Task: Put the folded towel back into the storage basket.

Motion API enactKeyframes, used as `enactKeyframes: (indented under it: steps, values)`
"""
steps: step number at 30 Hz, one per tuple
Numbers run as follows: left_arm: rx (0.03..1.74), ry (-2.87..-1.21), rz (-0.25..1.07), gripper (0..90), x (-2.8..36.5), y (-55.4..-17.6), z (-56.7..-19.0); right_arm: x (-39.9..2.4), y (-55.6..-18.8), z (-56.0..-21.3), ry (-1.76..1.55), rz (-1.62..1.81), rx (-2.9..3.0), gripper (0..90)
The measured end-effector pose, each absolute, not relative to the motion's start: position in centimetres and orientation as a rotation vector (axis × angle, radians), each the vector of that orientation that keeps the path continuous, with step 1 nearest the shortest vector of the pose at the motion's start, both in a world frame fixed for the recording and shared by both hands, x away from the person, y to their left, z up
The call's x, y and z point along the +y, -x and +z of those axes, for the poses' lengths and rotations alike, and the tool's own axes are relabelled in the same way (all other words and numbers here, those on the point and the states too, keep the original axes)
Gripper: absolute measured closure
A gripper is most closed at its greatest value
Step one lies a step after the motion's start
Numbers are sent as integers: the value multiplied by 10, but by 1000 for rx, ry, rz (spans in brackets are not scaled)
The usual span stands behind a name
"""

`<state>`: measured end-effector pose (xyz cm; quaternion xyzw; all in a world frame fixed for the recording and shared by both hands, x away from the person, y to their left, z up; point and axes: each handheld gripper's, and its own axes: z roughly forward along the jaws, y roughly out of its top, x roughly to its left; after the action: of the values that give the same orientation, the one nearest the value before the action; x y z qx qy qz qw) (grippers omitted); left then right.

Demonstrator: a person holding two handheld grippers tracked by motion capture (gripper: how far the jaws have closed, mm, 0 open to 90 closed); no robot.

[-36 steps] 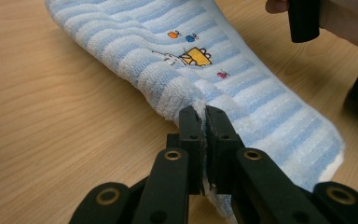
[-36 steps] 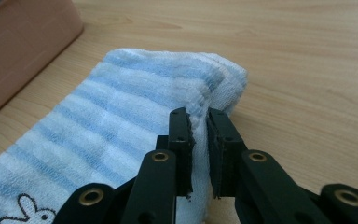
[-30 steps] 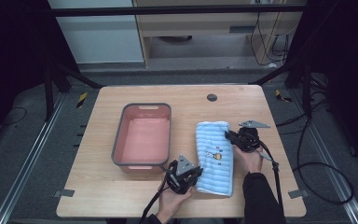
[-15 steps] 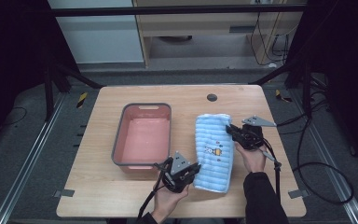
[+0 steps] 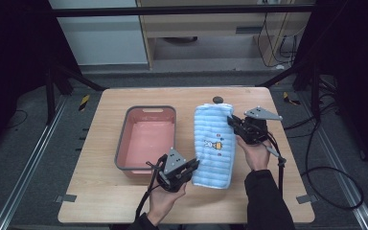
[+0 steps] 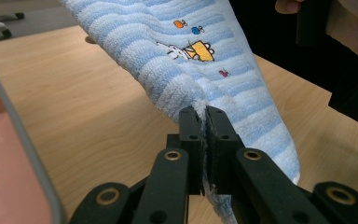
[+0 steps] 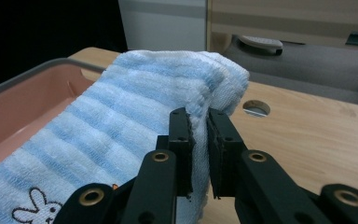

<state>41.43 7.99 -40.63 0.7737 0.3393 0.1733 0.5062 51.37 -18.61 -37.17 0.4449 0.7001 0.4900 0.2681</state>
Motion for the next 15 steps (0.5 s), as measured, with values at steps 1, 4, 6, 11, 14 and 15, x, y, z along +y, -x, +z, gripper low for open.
enactKeyframes:
  steps: [1,4,6,11,14,15]
  values:
    - [821,-1859,422,859,83,-415,-404,-183,-514,-369,-1194,1321,1888,812]
    - [829,-1842,435,859,91,-417,-397,-172,-518,-359,-1174,1320,1887,812]
    - [834,-1833,444,859,97,-418,-394,-167,-520,-354,-1167,1329,1885,813]
    - [845,-1807,452,859,111,-420,-386,-155,-523,-345,-1143,1330,1888,813]
    - [847,-1803,466,859,118,-421,-382,-147,-525,-337,-1123,1334,1888,813]
    - [847,-1804,473,859,121,-421,-380,-144,-526,-335,-1120,1338,1887,813]
